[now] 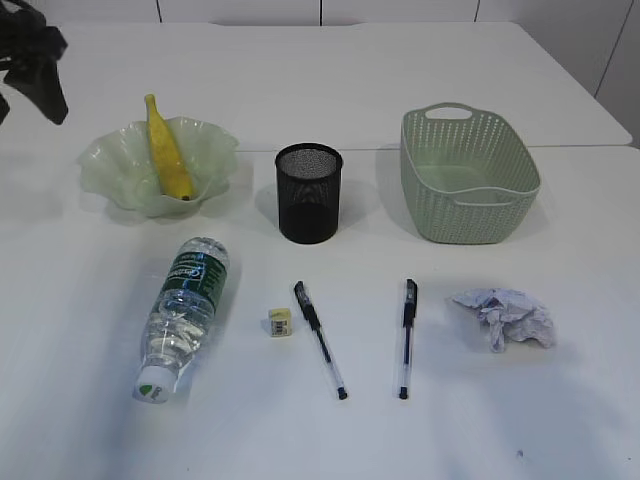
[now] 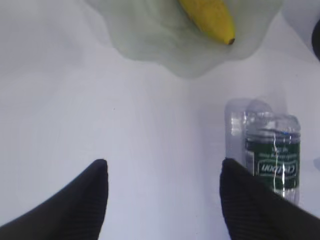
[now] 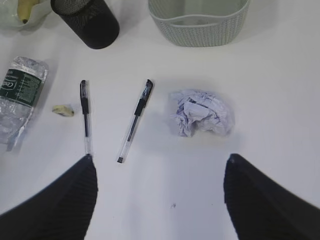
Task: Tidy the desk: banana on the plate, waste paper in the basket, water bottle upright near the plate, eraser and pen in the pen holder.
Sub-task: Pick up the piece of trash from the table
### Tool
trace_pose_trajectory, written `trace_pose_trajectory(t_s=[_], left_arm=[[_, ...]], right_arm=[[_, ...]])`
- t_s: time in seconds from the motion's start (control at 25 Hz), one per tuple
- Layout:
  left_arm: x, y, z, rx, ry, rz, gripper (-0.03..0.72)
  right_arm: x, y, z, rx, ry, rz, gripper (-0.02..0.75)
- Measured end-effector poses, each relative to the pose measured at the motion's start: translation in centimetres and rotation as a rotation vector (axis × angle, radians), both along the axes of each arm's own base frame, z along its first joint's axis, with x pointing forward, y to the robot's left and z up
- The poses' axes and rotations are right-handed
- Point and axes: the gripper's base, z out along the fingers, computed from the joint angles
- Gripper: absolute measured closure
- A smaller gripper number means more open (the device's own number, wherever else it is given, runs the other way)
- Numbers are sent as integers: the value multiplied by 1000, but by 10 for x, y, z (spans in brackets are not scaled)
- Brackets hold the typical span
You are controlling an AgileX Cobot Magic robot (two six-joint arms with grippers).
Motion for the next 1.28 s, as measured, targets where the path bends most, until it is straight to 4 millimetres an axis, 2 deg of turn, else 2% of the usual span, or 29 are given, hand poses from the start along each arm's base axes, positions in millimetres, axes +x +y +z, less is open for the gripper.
trace_pose_trajectory(t_s=[0.12,0.2,0.28,0.56,0.8,1.0,1.28], left_arm=[[-22,2,-11,16,67,0,192],[-44,5,-22,46,125,-2,193],[-69,9,-21,75,116,-3,193],[-155,14,-10,92,-28,1,193],[-213,14,-16,67,-106,9,193],[-237,11,-18,20,-135,18,204],[-247,9,-14,-15,-119,19,208]], right_arm=[[-1,0,-1,2,14,5,153],[-2,1,-1,1,26,8,153],[-3,1,-2,0,45,14,152],[-4,4,-6,-24,80,27,152],[15,12,-13,-67,194,74,153],[42,12,-27,-126,281,75,152],[84,13,-59,-186,413,79,152]])
